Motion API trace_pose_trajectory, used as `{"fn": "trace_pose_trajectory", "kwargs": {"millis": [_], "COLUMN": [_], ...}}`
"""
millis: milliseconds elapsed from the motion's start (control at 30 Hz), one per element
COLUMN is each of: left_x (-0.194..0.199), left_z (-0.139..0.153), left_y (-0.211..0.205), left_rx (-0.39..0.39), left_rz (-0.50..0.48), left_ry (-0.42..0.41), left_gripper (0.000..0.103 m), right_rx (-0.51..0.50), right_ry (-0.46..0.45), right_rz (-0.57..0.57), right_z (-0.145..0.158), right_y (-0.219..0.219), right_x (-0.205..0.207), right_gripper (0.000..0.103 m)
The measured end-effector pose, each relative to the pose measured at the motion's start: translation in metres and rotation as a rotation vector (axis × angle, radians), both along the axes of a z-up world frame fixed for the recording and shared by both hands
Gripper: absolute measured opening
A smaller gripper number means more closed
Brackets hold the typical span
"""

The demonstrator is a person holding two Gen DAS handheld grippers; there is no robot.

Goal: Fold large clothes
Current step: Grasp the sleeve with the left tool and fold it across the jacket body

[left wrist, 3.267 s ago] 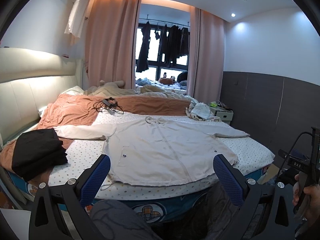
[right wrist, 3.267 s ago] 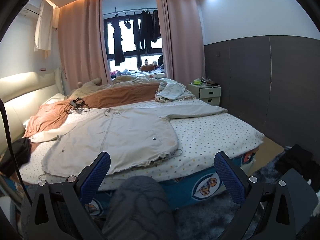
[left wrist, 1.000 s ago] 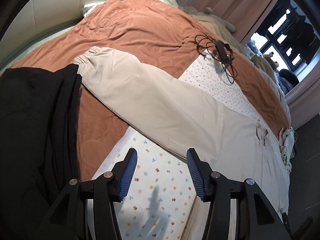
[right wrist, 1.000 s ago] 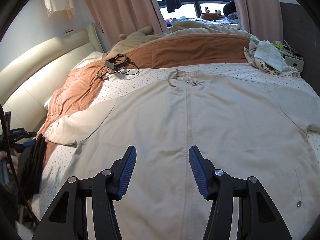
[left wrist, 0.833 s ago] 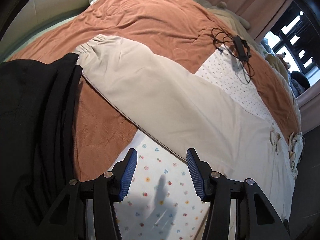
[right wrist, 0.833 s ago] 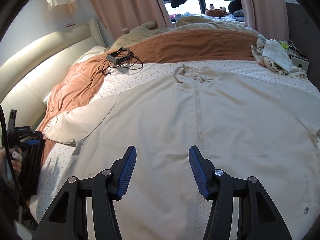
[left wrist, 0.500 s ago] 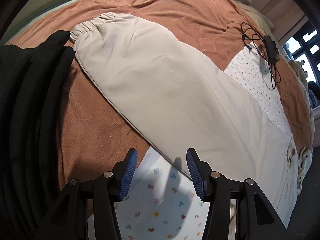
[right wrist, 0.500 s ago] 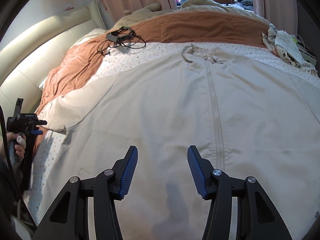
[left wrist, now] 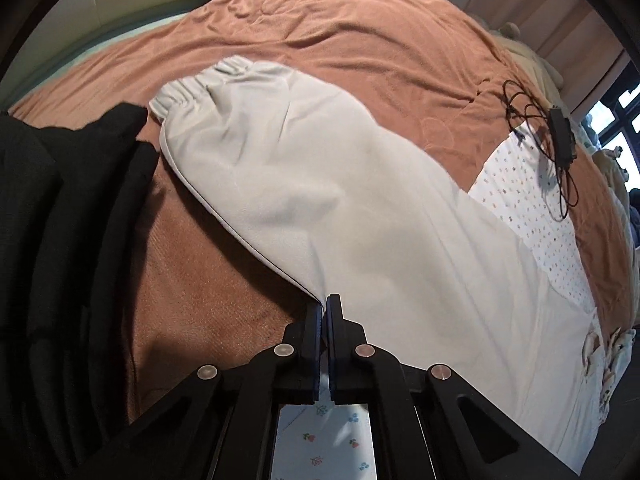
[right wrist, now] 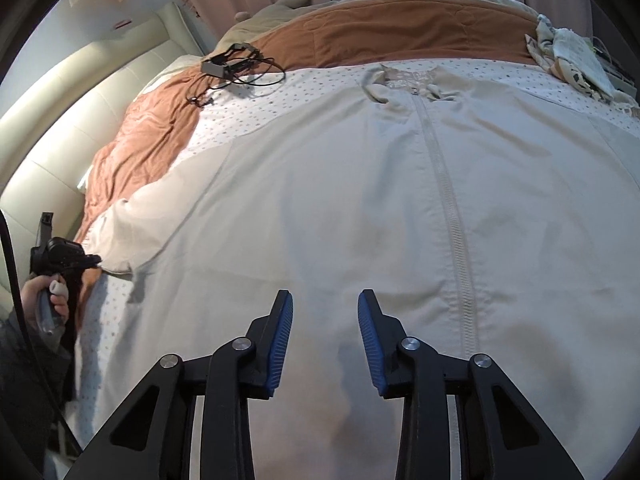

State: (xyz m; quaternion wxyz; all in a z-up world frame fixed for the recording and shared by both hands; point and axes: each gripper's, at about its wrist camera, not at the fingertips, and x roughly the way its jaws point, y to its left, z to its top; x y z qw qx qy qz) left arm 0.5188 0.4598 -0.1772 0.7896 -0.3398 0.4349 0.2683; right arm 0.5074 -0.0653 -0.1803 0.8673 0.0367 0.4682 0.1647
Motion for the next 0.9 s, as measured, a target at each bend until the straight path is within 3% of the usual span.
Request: {"fn": "trace_pose_trajectory", "kwargs": {"millis": [200, 433, 900], "left_x": [-0.001, -0.003, -0.01], "left_z": [0.057, 0.106, 0.152], "left_y": [-0.017, -0.044, -0.116], "left_rx": [0.048, 0.052, 0.036], "left_rz": [-0.089, -0.192, -0.399], "left_ry": [-0.094, -0.2, -0.271], "left_gripper": [0.001, 0.001, 0.001], "right_rx": [0.063, 0.153, 0.39], "right_ry": [0.038, 0.091, 0.307], "right_rz": [0.072, 0.154, 0.183], "right_z": [-0.002, -0.029, -0.092], "right_y": [0.044, 0.113, 0.208], "right_x": [0.012, 0.024, 0.039], "right_gripper": [0.023, 0.014, 0.008]}}
